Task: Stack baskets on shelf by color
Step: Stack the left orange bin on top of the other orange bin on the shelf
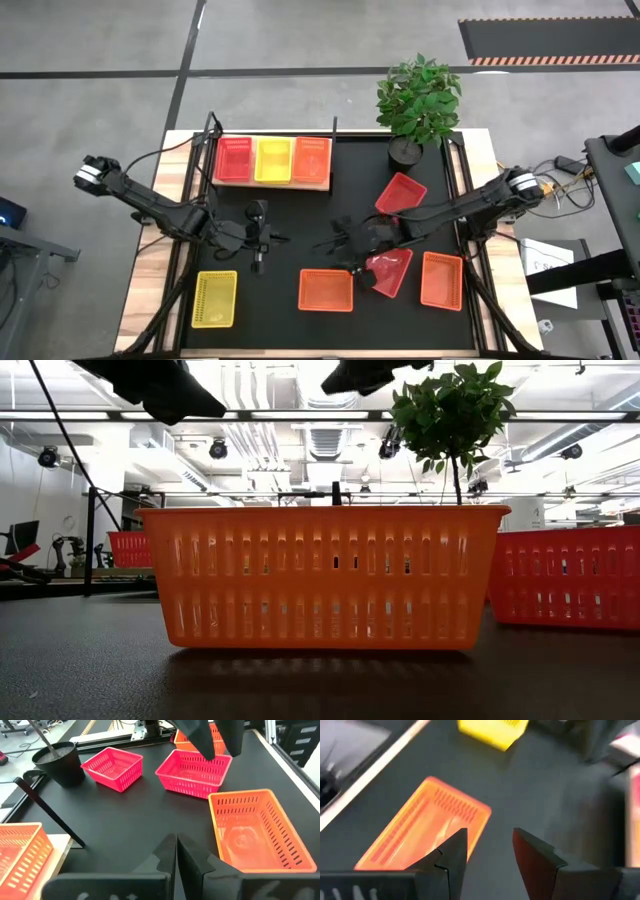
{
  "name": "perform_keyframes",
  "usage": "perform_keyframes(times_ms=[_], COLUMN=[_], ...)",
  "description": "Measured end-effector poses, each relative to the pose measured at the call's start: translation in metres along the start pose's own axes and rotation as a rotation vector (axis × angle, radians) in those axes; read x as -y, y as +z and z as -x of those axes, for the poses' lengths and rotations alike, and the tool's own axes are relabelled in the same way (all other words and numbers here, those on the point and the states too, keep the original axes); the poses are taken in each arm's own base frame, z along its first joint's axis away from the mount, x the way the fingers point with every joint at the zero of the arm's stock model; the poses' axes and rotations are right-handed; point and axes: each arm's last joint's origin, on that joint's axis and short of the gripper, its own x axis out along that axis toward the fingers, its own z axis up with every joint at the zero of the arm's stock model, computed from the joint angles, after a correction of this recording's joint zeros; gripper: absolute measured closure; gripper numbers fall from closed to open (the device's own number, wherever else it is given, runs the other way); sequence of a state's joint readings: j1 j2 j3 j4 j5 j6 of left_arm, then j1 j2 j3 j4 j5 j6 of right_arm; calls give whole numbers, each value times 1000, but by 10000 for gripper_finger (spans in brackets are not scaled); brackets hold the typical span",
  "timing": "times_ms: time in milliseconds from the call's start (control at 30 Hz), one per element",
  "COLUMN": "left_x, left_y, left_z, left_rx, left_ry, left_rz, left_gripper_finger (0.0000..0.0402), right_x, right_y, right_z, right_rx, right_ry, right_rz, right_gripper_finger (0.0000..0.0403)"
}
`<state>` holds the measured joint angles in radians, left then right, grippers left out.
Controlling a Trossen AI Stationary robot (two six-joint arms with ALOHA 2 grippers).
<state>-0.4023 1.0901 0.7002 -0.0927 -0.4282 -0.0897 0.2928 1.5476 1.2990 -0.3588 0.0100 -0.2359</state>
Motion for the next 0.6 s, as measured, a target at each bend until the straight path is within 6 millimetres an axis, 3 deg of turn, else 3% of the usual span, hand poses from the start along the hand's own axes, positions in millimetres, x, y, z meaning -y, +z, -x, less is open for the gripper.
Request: perform_keyframes(times_ms=[267,600], left_x=[0,0], left_y=[0,0], left_z=[0,0], left_rx=[-1,3], left_ry=[0,0], left_rz=[0,3], left_gripper_finger=[402,402], right_x=[-13,-52], right_y=[10,12], right_z=[-29,-49], right_rx=[-291,-487], right_ry=[191,328], right_rz=[10,152], right_gripper_finger=[252,261])
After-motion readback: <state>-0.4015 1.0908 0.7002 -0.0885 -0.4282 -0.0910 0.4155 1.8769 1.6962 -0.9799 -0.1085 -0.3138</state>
